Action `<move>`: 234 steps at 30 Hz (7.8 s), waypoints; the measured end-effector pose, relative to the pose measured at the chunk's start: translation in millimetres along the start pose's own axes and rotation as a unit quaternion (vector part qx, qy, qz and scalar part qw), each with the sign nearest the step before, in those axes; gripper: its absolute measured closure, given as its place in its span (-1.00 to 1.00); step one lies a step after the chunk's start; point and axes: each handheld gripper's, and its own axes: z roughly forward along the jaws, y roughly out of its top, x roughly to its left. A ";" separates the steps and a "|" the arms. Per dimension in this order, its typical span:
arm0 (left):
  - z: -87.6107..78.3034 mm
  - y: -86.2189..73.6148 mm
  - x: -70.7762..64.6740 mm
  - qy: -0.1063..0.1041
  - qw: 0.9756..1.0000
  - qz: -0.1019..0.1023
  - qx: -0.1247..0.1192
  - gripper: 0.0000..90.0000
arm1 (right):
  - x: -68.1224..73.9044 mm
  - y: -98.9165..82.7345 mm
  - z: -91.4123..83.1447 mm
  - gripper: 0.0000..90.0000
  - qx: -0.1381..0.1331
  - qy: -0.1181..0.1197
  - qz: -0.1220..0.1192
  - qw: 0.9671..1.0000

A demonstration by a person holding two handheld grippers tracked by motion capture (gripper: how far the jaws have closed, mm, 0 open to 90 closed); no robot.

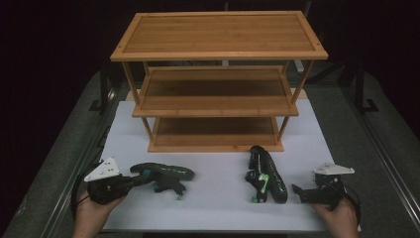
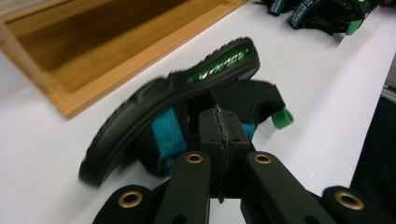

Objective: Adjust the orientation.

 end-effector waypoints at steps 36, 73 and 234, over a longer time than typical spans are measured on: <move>74.2 53.9 5.2 -0.012 0.997 0.045 0.056 1.00 | 0.3 0.0 -0.2 -0.97 0.001 0.000 0.002 1.000; 106.5 92.4 54.6 -0.031 0.996 -0.007 0.078 1.00 | 0.2 -0.2 -0.1 -0.97 0.000 0.000 0.002 1.000; 145.0 77.1 -31.7 -0.114 0.992 0.027 0.047 0.55 | 0.2 -0.3 -0.2 -0.97 0.000 0.000 0.002 1.000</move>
